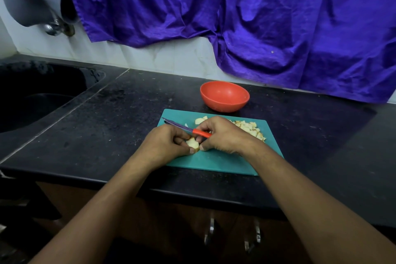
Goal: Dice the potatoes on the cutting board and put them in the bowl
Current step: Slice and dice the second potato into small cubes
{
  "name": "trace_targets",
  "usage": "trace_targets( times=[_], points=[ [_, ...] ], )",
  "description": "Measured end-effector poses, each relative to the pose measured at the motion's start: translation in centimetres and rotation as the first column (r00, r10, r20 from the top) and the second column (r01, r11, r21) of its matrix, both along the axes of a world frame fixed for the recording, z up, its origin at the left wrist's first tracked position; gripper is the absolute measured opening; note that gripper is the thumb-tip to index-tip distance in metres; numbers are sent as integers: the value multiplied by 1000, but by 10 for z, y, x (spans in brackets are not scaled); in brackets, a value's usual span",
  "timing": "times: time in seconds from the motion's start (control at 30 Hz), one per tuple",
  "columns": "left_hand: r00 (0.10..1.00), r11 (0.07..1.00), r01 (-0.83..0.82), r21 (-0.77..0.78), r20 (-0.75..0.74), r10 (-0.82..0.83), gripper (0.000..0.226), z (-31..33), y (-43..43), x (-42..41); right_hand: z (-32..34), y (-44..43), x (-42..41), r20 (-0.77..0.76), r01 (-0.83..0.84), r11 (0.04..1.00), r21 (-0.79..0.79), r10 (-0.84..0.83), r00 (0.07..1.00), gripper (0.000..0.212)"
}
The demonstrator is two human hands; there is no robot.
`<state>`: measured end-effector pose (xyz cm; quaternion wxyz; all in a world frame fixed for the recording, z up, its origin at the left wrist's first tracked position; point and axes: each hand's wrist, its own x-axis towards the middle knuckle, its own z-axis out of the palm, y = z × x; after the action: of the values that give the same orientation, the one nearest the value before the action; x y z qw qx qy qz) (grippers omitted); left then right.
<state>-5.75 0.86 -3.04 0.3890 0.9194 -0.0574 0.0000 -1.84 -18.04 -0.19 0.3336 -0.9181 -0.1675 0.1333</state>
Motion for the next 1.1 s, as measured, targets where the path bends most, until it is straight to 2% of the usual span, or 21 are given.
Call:
trace_targets(
  times=[0.17, 0.23, 0.3, 0.47, 0.53, 0.67, 0.77, 1.1],
  points=[
    [999, 999, -14, 43, 33, 13, 35, -2, -1, -2, -13, -10, -10, 71, 130, 969, 209, -148, 986, 9],
    [999, 998, -12, 62, 48, 9, 34, -2, -2, -2, -14, -15, -21, 90, 185, 928, 324, -225, 970, 11],
    [998, 997, -9, 82, 60, 4, 34, -2, -3, -2, -17, -19, -33, 105, 221, 907, 359, -274, 956, 12],
    [997, 994, 23, 110, 72, -31, 45, -2, -1, -4, -18, -19, -64, 158, 278, 933, 229, -317, 935, 19],
    [996, 991, 27, 129, 76, -37, 42, -2, -2, -5, -14, -17, -75, 198, 264, 956, 132, -286, 938, 21],
    [996, 993, 18, 114, 89, -28, 37, -2, -2, -5, -3, -6, -89, 279, 226, 968, -106, -189, 941, 41],
    [996, 995, 14, 100, 90, -23, 35, -3, -3, -5, 9, 0, -93, 309, 220, 951, -216, -148, 940, 42],
    [995, 997, -15, 77, 104, 7, 23, -5, -3, -8, 23, 21, -89, 294, 212, 901, -378, -100, 950, 45]
  ],
)
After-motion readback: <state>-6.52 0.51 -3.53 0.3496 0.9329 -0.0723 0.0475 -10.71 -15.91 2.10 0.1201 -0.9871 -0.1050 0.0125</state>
